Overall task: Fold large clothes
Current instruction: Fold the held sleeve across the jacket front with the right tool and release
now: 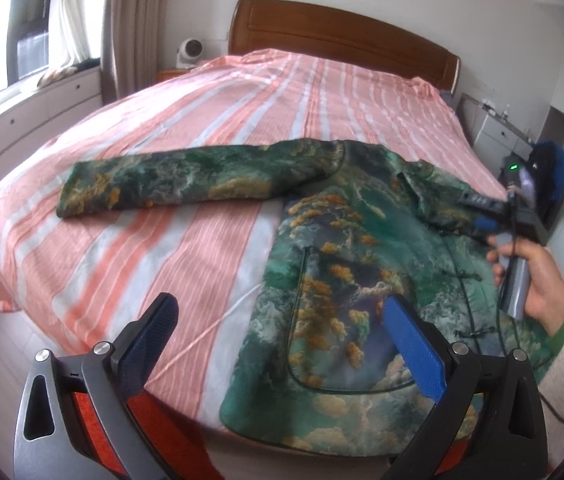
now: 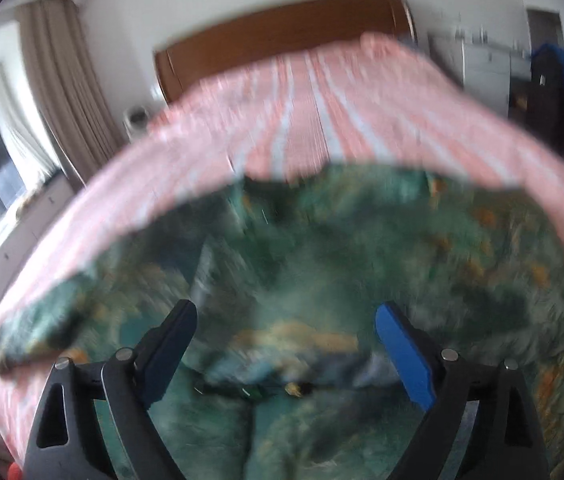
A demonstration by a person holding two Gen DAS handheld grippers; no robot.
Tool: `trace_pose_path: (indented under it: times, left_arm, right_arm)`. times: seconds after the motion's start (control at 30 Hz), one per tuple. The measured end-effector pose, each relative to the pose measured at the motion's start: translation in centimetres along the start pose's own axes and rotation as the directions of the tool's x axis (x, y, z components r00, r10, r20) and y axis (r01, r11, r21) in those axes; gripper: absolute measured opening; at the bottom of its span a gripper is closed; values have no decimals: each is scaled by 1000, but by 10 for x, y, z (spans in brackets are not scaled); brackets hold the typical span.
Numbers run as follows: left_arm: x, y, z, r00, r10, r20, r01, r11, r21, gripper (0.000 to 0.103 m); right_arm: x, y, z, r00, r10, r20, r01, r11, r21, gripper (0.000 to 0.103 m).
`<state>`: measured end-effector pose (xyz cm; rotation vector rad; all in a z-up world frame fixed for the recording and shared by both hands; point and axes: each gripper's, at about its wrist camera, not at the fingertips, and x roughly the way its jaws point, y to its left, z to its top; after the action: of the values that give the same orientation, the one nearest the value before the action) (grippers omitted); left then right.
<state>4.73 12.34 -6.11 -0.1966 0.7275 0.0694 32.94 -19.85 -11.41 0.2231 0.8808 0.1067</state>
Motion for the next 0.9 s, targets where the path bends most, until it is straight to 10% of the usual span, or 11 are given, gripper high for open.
trace_pose_path:
  times: [0.07,0.37,0.6,0.9]
  left_arm:
    - [-5,-4,1,1000,7,13,-7,1000,21,102]
    - [-8,-24,3,999,-16,32,14,997,72,102]
    - [-19,-42,5,996,-49,73,39,990,136,102]
    - [-22,-35,3,996,-49,71,41,992,115,102]
  right_arm:
    - [15,-5,-7,995,11,-101,-9,1000,24,90]
    - [-106,33,-30,979,114,170,-95,989,-115,102]
    - [-176,64,-103,961,165,223,-75,928,-365,102]
    - [-212,35,-186,972,19,235,89,894,-439,102]
